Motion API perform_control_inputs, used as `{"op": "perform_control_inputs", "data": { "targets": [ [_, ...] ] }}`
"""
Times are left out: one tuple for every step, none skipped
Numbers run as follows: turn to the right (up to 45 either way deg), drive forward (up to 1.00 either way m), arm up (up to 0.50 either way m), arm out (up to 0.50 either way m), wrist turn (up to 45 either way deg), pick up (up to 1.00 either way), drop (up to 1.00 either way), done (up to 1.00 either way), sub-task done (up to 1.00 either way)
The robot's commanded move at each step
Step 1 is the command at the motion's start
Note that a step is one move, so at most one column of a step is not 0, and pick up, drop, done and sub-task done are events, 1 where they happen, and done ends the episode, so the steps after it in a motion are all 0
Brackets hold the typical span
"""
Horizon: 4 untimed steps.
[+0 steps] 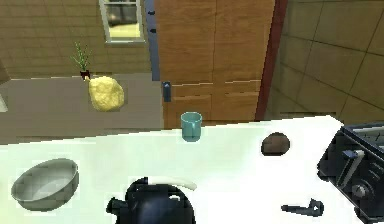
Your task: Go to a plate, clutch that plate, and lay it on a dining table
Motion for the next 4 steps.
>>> {"op": "perform_control_inputs", "data": {
  "targets": [
    [0.0, 0.00, 0.00, 0.20, 0.0, 0.00, 0.00, 0.00, 0.00],
    [0.0, 0.00, 0.00, 0.00, 45.0, 0.00, 0.00, 0.00, 0.00],
    [0.0, 0.00, 0.00, 0.00, 45.0, 0.00, 0.00, 0.00, 0.00],
    [0.0, 0.00, 0.00, 0.00, 45.0, 0.00, 0.00, 0.00, 0.00]
  ]
}}
